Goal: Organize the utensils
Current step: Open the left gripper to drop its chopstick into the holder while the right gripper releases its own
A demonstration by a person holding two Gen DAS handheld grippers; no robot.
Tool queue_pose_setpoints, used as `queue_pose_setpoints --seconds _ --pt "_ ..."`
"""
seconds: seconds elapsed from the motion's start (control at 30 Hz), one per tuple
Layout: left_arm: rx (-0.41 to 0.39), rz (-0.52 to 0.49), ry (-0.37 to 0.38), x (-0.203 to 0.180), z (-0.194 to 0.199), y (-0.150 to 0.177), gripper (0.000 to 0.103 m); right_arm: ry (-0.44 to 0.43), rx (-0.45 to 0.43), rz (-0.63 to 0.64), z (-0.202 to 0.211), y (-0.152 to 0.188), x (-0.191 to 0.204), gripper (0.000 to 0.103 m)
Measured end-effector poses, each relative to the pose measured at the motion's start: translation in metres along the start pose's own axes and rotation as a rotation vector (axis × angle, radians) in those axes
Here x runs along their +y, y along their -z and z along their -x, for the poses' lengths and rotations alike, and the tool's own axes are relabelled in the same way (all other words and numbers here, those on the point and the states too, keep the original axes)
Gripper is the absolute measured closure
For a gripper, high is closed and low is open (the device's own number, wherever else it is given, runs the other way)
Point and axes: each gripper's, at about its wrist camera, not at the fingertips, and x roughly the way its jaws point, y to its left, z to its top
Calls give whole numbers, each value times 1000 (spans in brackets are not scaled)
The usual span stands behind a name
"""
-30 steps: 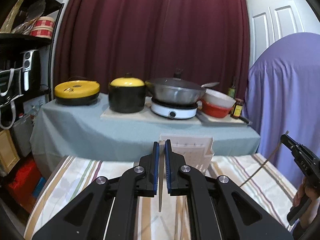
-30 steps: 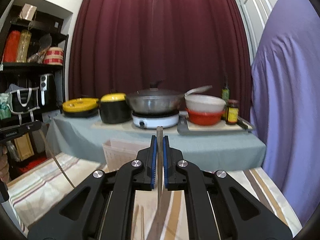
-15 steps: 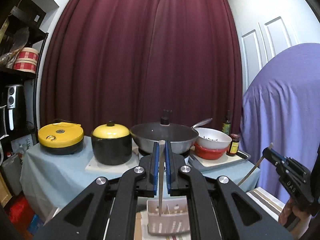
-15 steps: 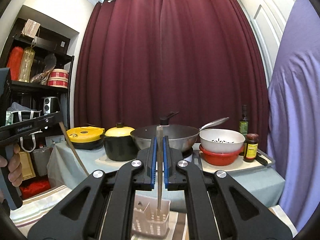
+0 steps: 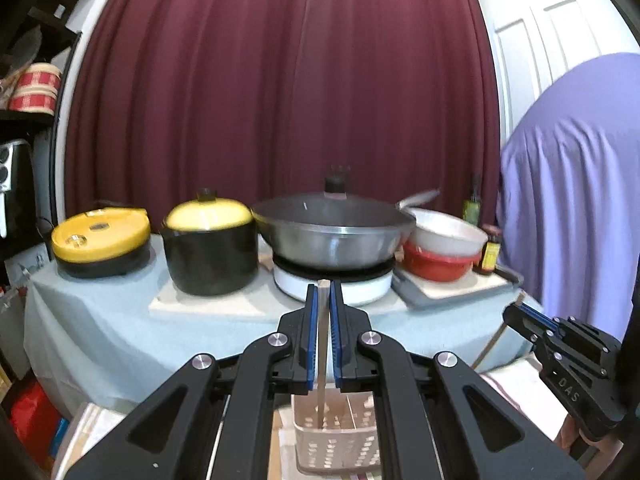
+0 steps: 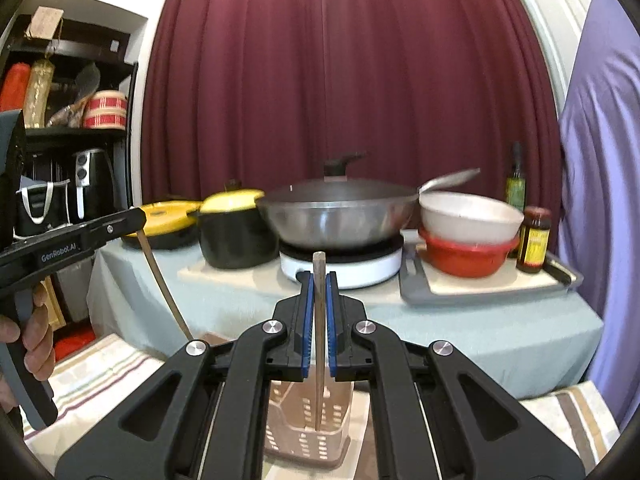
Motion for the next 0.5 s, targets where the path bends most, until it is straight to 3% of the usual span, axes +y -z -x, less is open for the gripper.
queue_pose_setpoints --seconds 0.07,0.1,0.13,0.23,0.27,0.43,0.5 --pt "18 0 -7 -1 -4 9 96 0 20 -5 -5 6 1 95" --pt "28 -2 -8 -2 -5 12 95 5 27 -10 -6 10 1 89" --pt "34 -3 -9 -3 -6 15 90 3 31 -13 -6 12 1 78" --pt "36 3 -15 -3 -4 18 60 13 22 -17 0 15 1 54" --pt "33 6 -20 -3 -2 19 51 16 20 -14 2 14 2 51" --pt "14 4 -38 -3 18 24 31 39 23 -3 24 16 2 39" --pt "11 3 -45 -3 30 29 29 49 29 0 40 19 3 37"
